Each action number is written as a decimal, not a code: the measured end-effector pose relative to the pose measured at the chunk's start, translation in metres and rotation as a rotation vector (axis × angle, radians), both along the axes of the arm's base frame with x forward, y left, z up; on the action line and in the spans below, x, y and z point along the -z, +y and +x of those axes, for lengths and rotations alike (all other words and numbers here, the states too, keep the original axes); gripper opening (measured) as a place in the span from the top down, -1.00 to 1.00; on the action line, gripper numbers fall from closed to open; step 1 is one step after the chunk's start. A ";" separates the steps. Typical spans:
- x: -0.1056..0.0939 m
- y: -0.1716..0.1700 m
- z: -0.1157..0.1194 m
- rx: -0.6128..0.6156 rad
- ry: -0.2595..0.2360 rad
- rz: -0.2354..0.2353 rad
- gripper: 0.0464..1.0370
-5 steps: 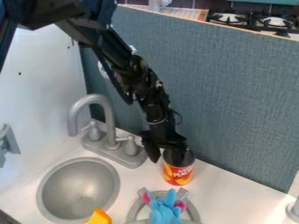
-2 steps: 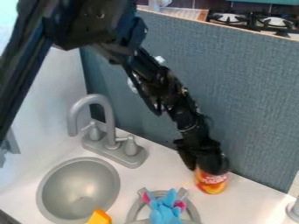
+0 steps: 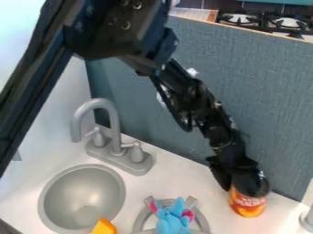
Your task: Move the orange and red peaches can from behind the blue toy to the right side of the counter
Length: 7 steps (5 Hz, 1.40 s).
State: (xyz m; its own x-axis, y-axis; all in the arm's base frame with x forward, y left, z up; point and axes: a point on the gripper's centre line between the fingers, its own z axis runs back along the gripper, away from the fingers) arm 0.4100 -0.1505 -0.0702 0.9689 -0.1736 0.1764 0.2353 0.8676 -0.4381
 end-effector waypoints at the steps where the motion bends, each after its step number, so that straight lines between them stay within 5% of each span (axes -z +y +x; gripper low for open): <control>1: -0.001 -0.012 -0.003 0.007 0.004 -0.019 -0.92; 3: -0.001 -0.011 -0.009 -0.006 0.001 -0.001 -0.93; 5: -0.057 0.009 -0.027 -0.040 -0.117 0.115 -0.93; 6: -0.080 -0.001 -0.054 0.000 -0.156 0.154 -0.93; 7: -0.086 0.004 -0.096 0.067 -0.068 0.331 -0.93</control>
State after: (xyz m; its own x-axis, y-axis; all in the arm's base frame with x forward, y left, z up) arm 0.3136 -0.1460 0.0153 0.9413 -0.2954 0.1636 0.3157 0.9417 -0.1163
